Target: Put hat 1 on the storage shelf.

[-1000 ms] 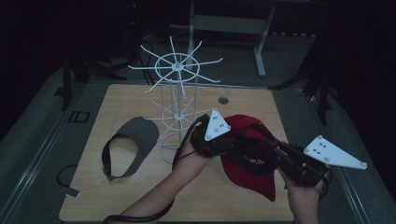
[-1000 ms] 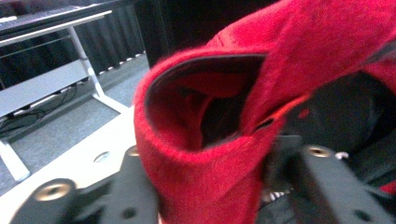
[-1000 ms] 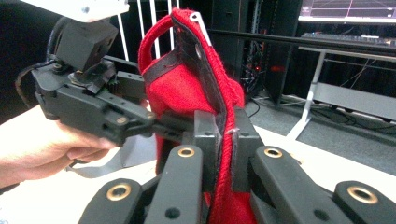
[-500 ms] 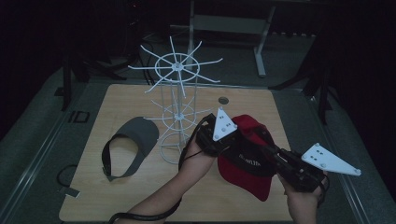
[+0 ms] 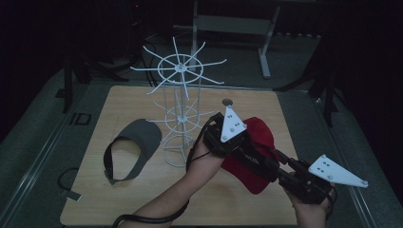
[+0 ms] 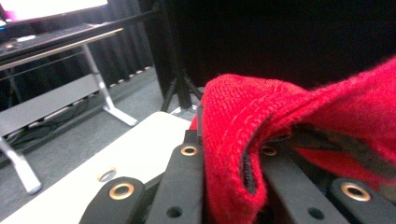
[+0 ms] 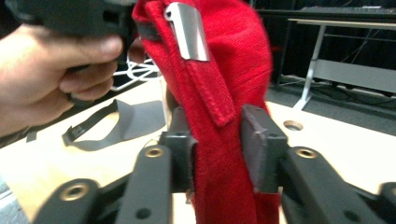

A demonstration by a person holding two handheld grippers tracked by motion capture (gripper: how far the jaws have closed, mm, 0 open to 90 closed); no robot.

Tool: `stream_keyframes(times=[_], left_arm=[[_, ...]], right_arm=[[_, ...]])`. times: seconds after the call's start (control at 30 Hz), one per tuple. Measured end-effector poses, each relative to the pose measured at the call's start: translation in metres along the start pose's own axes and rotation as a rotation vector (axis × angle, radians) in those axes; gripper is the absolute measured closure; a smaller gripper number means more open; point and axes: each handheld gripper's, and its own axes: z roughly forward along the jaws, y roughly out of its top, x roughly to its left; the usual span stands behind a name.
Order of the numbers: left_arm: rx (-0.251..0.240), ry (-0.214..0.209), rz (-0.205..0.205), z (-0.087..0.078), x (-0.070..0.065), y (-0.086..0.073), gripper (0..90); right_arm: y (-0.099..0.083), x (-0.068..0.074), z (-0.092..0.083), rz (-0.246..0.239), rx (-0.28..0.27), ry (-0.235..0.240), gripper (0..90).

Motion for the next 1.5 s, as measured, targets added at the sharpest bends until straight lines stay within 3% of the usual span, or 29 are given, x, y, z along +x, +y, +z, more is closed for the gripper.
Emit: stream_keyframes(times=[0.23, 0.4, 0.43, 0.53, 0.6, 0.63, 0.7, 0.73, 0.8, 0.97, 1.1, 1.27, 1.37, 1.5], left_arm=[[-0.004, -0.009, 0.010, 0.000, 0.000, -0.001, 88.4], [-0.020, -0.045, 0.000, -0.004, 0.006, -0.005, 88.3], [-0.030, -0.073, 0.004, -0.006, 0.008, -0.006, 88.3], [-0.031, -0.113, 0.017, -0.010, 0.015, -0.010, 88.3], [-0.039, -0.131, 0.038, -0.013, 0.019, -0.012, 88.2], [-0.054, -0.170, 0.043, -0.015, 0.021, -0.014, 88.2], [-0.050, -0.171, 0.055, -0.017, 0.024, -0.014, 88.2], [-0.057, -0.197, 0.056, -0.018, 0.026, -0.015, 88.2], [-0.061, -0.209, 0.060, -0.020, 0.028, -0.016, 88.2], [-0.077, -0.255, 0.054, -0.022, 0.029, -0.017, 88.1], [-0.083, -0.275, 0.049, -0.022, 0.028, -0.016, 88.1], [-0.086, -0.283, 0.049, -0.023, 0.029, -0.016, 88.1], [-0.088, -0.282, 0.061, -0.024, 0.029, -0.016, 88.0], [-0.087, -0.290, 0.074, -0.023, 0.028, -0.016, 87.7]], right_arm=[[-0.002, 0.003, -0.007, -0.036, 0.008, 0.063, 44.3], [0.007, 0.002, -0.020, -0.066, -0.048, 0.069, 45.0], [0.009, 0.001, -0.022, -0.063, -0.058, 0.072, 46.5], [0.013, -0.005, -0.020, -0.081, -0.041, 0.047, 48.6], [0.014, -0.010, -0.014, -0.080, -0.027, 0.072, 49.2], [0.015, -0.011, -0.011, -0.086, -0.022, 0.083, 49.3], [0.017, -0.011, -0.004, -0.098, -0.013, 0.127, 49.8], [0.018, -0.010, 0.000, -0.116, -0.011, 0.140, 49.9], [0.020, -0.007, 0.006, -0.138, -0.009, 0.180, 50.1], [0.025, 0.001, 0.019, -0.196, 0.003, 0.216, 54.0], [0.028, 0.004, 0.024, -0.223, 0.012, 0.190, 61.3], [0.031, 0.005, 0.023, -0.261, 0.014, 0.180, 86.3], [0.032, 0.005, 0.020, -0.264, -0.012, 0.172, 88.3], [0.035, 0.001, 0.014, -0.224, -0.047, 0.186, 88.8]])
